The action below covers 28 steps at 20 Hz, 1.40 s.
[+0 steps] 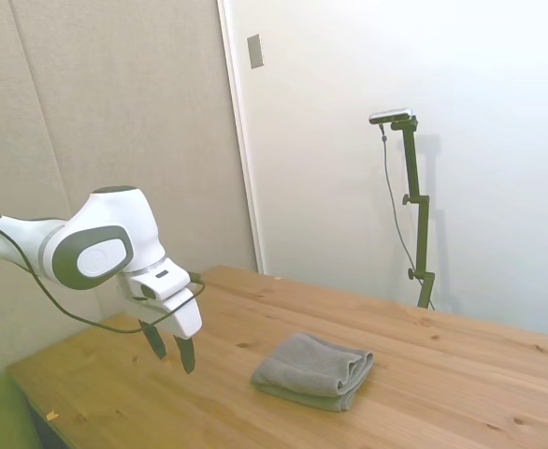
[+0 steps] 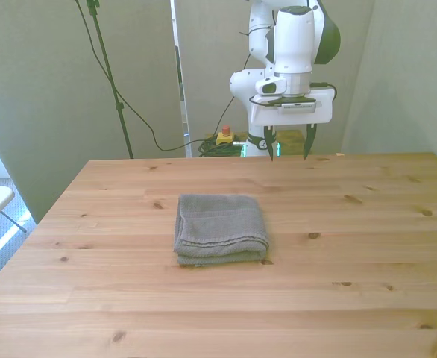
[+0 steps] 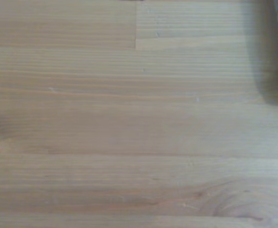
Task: Unfold the towel
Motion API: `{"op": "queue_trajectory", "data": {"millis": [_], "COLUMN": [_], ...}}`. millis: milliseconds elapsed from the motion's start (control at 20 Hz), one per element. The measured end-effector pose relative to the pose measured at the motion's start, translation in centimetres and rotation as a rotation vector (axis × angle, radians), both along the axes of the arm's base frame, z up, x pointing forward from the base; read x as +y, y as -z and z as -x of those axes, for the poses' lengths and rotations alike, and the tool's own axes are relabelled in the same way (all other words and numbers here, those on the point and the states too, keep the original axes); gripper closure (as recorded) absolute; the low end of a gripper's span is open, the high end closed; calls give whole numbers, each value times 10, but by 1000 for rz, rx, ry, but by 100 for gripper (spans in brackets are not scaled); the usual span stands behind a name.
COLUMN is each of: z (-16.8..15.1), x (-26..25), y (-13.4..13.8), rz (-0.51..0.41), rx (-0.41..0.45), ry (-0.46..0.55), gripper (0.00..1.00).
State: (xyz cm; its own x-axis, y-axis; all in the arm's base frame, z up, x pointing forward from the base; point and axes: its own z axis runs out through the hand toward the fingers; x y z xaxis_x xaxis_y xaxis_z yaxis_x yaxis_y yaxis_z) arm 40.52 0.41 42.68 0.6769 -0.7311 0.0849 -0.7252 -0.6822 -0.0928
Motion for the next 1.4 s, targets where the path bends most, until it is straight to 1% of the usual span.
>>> {"op": "queue_trajectory", "data": {"millis": [150,300,450,550,650,750,850,950,1100,1350,1400], "z": [-1,-11,-24,-28,-32,-37,-44,-53,-63,-72,-74], "x": [-4,-38,-113,-174,-233,-284,-315,-329,-327,-318,-314], "y": [0,-13,-37,-44,-43,-34,-22,-7,13,27,28], "rz": [-6,-24,-42,-51,-82,-114,-135,-164,-206,-255,-262], "rx": [0,-33,-83,-109,-130,-159,-180,-191,-193,-219,-221], "ry": [2,59,158,238,308,360,387,390,369,321,311], "gripper": [0,0,0,0,0,0,0,0,0,0,100]}}
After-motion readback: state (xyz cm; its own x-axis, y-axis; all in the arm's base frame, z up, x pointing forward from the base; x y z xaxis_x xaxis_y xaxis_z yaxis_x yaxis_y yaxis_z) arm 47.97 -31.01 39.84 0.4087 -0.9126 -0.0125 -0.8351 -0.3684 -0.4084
